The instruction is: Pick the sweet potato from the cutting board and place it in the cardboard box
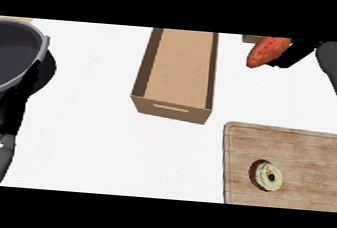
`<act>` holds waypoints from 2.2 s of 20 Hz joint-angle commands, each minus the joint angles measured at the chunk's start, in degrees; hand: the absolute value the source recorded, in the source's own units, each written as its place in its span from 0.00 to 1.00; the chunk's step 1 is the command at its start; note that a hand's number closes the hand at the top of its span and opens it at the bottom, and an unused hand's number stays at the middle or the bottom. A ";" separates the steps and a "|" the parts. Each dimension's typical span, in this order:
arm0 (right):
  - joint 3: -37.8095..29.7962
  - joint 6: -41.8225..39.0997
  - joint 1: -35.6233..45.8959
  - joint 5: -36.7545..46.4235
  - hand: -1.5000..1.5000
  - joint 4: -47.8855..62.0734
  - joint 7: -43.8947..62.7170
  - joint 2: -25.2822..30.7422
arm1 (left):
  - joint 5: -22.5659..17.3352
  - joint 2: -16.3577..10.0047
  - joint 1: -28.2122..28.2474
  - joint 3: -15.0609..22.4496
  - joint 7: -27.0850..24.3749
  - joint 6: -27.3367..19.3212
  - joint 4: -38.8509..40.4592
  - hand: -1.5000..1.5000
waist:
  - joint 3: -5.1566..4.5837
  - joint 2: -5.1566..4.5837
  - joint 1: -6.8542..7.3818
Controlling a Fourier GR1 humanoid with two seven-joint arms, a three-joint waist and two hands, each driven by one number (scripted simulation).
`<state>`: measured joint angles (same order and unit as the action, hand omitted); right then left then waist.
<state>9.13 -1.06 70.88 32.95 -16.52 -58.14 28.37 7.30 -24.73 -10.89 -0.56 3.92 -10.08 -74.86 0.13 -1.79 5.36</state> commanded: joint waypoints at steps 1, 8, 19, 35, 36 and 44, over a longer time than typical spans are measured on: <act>-1.63 -7.36 6.06 -1.99 1.00 2.61 -0.01 -4.35 | 1.12 0.63 -0.09 0.21 -0.01 -0.87 1.18 0.50 | -0.11 0.37 -0.98; -3.95 -7.71 10.26 -3.61 1.00 7.33 6.11 -11.18 | 0.79 0.86 1.60 0.40 0.39 0.31 -1.02 0.50 | -0.11 0.49 -1.00; -5.89 -9.10 16.76 -4.81 1.00 11.48 18.75 -21.73 | 0.87 -0.12 0.94 -1.41 -2.36 0.99 1.49 0.50 | -0.21 -0.03 0.00; -5.31 -3.98 13.02 -4.04 0.00 15.50 29.92 -28.35 | 2.56 2.00 -1.01 0.72 -1.49 0.78 0.30 0.50 | -0.28 -0.96 3.22; -6.00 -5.02 14.22 -4.66 0.00 15.24 30.23 -28.35 | 1.69 0.96 -2.61 -0.28 -0.61 1.79 0.70 0.50 | -0.26 -1.24 3.06; -12.58 -2.35 13.36 -11.29 0.00 11.00 24.96 -28.37 | 1.36 0.61 -3.94 -0.72 1.76 2.69 0.78 0.50 | -0.13 -0.89 1.70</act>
<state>-0.19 -4.52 83.92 24.92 -3.94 -32.06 0.05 8.90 -23.63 -13.49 -0.99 4.24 -8.08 -74.02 -0.05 -2.74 7.36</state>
